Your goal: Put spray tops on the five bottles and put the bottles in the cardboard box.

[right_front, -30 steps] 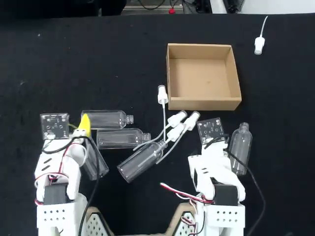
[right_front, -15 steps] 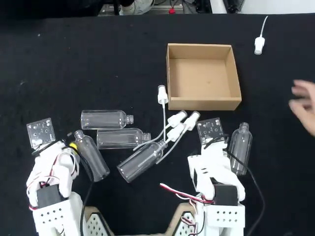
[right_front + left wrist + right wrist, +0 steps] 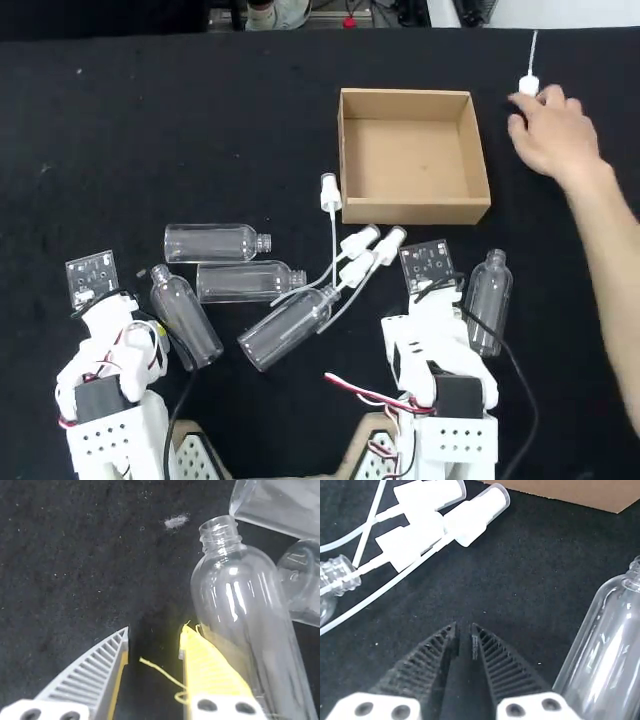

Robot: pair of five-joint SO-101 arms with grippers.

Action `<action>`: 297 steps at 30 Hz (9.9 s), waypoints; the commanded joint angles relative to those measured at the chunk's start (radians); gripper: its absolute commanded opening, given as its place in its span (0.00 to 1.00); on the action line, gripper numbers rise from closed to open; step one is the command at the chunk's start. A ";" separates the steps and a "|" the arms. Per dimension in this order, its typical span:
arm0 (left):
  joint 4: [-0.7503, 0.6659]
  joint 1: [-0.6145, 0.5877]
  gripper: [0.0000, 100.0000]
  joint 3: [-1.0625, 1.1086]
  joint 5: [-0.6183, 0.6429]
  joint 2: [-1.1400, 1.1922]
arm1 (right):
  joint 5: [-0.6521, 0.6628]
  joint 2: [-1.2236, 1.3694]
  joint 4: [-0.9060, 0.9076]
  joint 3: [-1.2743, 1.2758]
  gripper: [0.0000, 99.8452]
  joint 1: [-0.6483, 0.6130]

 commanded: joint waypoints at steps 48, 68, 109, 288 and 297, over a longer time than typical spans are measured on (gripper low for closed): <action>0.006 -0.002 0.17 0.022 0.002 -0.006 | -0.003 -0.093 0.006 0.001 0.02 -0.080; 0.006 -0.012 0.16 0.022 0.000 -0.006 | 0.199 -0.077 0.021 -0.469 0.03 0.094; 0.006 -0.013 0.16 0.022 0.000 -0.006 | 0.048 1.807 0.149 -1.360 0.28 0.453; -0.097 0.613 0.23 -0.786 -0.098 0.571 | 0.025 0.423 0.123 -0.972 0.09 0.474; -0.091 1.102 0.24 -1.033 -0.097 0.977 | 0.041 0.424 0.068 -0.903 0.09 0.760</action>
